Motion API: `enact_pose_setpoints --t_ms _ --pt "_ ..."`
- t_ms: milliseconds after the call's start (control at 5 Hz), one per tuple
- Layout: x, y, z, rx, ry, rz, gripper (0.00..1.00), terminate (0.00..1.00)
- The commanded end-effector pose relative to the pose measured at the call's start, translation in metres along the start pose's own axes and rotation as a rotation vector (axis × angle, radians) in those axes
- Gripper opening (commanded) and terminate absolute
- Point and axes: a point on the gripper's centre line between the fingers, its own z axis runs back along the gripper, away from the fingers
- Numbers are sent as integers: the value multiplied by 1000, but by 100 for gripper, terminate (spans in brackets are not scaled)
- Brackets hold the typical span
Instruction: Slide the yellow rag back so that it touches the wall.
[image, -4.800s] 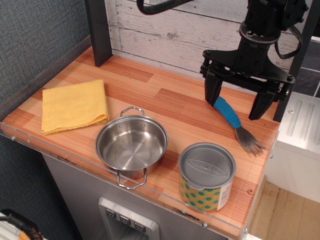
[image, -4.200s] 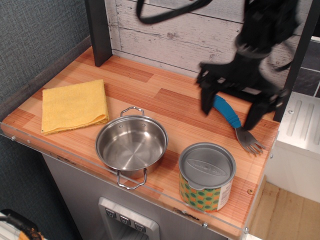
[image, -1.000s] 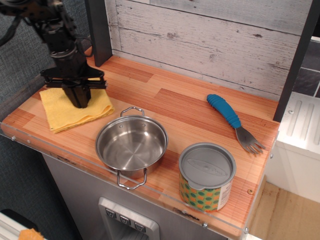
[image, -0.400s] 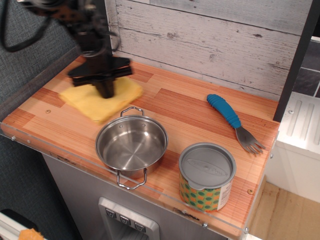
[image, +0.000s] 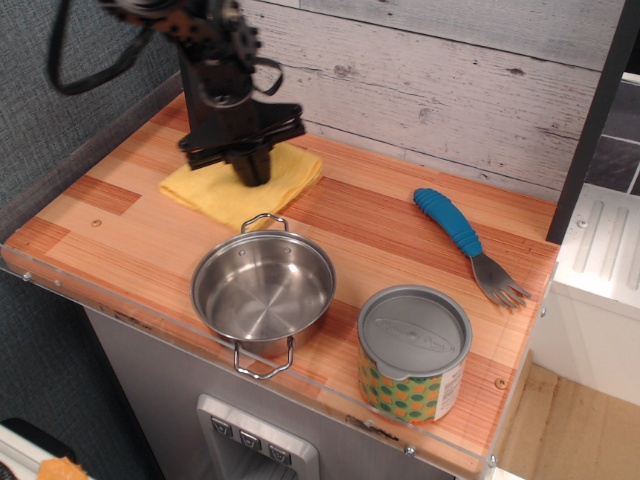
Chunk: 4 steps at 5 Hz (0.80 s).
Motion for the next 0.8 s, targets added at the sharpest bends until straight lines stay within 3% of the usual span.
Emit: enact_pose_setpoints --t_ms 0,400,600 --pt "9 -29 -1 -48 -31 43 0 0" --pt "15 -40 -5 -86 -34 57 0 0" --pt "17 -42 -1 -72 -44 46 0 0"
